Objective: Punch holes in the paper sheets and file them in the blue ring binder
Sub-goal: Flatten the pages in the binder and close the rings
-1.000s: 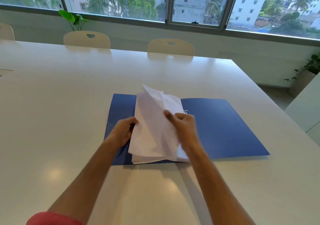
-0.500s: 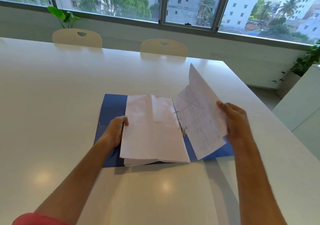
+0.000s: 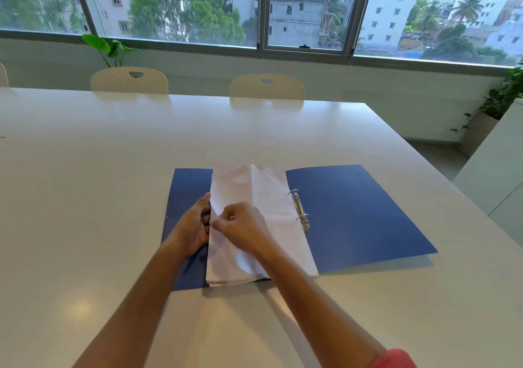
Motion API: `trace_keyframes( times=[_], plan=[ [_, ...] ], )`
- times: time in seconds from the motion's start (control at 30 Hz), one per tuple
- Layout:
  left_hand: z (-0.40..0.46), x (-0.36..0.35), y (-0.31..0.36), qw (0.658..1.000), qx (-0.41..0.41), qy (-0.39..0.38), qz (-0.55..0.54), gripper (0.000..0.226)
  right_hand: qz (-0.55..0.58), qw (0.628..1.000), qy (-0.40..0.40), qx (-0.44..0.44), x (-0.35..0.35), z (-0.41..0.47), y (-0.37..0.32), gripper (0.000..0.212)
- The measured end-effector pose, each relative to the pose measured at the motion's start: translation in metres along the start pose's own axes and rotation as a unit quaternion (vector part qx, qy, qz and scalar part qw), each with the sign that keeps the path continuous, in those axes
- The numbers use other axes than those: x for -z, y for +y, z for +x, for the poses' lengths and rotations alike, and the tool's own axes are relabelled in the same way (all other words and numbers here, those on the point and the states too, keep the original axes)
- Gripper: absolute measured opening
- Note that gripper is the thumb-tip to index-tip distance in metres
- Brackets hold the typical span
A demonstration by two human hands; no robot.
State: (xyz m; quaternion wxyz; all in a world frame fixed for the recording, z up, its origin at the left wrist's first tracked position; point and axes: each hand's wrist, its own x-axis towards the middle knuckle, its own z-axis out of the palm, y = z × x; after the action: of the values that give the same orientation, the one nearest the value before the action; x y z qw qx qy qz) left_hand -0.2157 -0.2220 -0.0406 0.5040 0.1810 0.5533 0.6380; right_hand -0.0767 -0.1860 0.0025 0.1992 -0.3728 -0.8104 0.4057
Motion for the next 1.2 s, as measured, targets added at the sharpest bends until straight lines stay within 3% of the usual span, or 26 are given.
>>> trace_keyframes(
  times=[0.17, 0.23, 0.4, 0.53, 0.67, 0.8, 0.93, 1.0, 1.07, 1.13, 1.2],
  plan=[
    [0.0, -0.003, -0.005, 0.991, 0.004, 0.038, 0.131, 0.006, -0.069, 0.997, -0.03, 0.028, -0.005, -0.004, 0.001, 0.031],
    [-0.005, -0.005, -0.003, 0.991, -0.002, 0.035, 0.131, 0.014, -0.061, 0.998, -0.01, 0.027, 0.006, -0.001, 0.002, 0.037],
    [-0.008, -0.027, 0.03, 0.997, 0.029, -0.067, 0.026, 0.04, -0.061, 0.997, 0.054, 0.0, 0.054, 0.008, 0.002, 0.056],
    [-0.009, -0.061, 0.057, 0.987, 0.006, -0.154, 0.043, 0.052, -0.015, 0.998, 0.057, -0.032, 0.105, 0.021, -0.004, 0.082],
    [-0.004, -0.105, 0.053, 0.971, -0.019, -0.21, 0.111, 0.054, 0.09, 0.991, 0.021, -0.093, 0.168, 0.029, -0.007, 0.069],
    [-0.009, -0.148, 0.043, 0.941, -0.094, -0.251, 0.209, 0.033, 0.06, 0.992, 0.003, -0.113, 0.227, 0.033, 0.002, 0.1],
    [0.0, -0.18, 0.027, 0.878, -0.165, -0.313, 0.322, 0.033, 0.019, 0.989, 0.01, -0.143, 0.259, 0.034, 0.023, 0.116],
    [0.011, -0.19, 0.019, 0.857, -0.187, -0.294, 0.379, 0.034, 0.011, 0.985, 0.017, -0.169, 0.267, 0.036, 0.042, 0.111],
    [0.025, -0.192, 0.006, 0.842, -0.202, -0.211, 0.453, 0.039, 0.004, 0.978, 0.028, -0.207, 0.27, 0.039, 0.068, 0.089],
    [0.038, -0.186, -0.01, 0.833, -0.178, -0.118, 0.51, 0.045, -0.001, 0.969, 0.047, -0.241, 0.271, 0.042, 0.098, 0.062],
    [0.044, -0.18, -0.027, 0.822, -0.132, -0.067, 0.55, 0.05, -0.006, 0.961, 0.065, -0.269, 0.269, 0.042, 0.126, 0.056]
  ],
)
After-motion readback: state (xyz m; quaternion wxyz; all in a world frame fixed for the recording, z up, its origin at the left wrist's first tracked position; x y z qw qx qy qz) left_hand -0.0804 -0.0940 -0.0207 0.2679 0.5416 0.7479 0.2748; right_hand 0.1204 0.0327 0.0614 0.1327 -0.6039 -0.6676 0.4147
